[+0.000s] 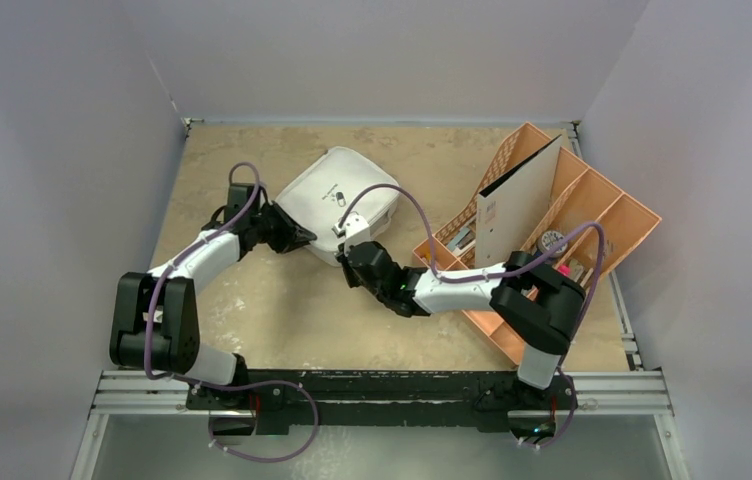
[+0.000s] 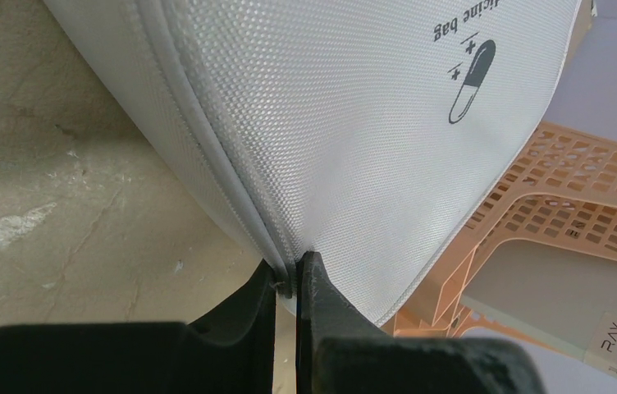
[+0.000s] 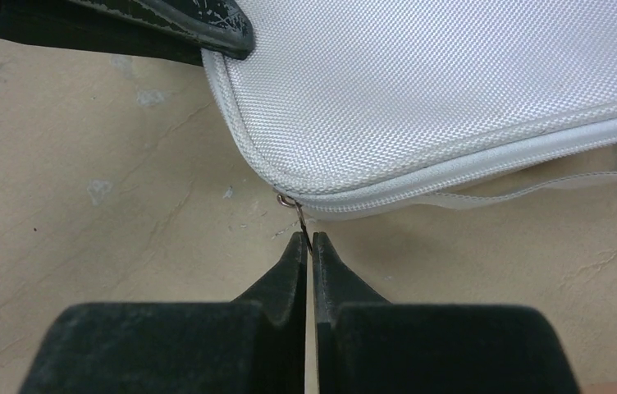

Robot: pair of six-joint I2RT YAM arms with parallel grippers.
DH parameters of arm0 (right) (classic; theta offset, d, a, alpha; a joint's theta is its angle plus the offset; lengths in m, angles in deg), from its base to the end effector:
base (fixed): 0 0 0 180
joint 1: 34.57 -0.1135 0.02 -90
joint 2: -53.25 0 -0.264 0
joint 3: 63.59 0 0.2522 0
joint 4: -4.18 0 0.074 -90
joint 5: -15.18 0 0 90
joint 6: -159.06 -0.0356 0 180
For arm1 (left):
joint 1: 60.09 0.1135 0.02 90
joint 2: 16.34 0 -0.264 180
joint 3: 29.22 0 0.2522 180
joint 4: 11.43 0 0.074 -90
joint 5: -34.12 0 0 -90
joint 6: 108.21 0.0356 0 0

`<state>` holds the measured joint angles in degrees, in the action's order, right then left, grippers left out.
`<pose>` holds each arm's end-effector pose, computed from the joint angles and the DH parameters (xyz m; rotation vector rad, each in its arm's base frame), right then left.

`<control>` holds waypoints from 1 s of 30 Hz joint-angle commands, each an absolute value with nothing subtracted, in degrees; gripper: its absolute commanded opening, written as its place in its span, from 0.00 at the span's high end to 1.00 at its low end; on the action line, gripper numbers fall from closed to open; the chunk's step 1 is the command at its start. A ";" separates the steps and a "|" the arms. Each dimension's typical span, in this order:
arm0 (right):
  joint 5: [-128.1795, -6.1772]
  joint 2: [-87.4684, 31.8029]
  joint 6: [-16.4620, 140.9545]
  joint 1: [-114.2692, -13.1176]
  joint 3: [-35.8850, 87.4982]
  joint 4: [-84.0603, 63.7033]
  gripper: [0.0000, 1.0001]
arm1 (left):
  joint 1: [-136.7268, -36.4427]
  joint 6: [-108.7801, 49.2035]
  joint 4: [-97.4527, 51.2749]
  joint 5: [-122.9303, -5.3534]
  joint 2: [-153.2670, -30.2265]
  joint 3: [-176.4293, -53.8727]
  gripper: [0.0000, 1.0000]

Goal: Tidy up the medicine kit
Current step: Zip the medicine box at the center of the board.

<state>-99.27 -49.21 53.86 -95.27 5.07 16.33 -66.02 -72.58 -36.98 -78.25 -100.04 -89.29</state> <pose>0.2015 0.3289 0.1917 -0.4824 1.8813 0.4740 0.2890 -0.0436 0.1939 -0.8798 2.4156 -0.9175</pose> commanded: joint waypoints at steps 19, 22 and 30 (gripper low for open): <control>-84.48 -51.38 63.74 -98.01 13.69 21.40 1.00 | -65.87 -79.38 -34.26 -77.57 -98.74 -85.17 1.00; -83.00 -52.58 63.74 -98.11 14.29 21.81 1.00 | -66.05 -80.34 -33.65 -77.51 -98.61 -84.89 1.00; -82.45 -51.31 63.74 -98.03 12.29 23.79 1.00 | -66.45 -78.71 -35.44 -75.85 -97.52 -85.26 1.00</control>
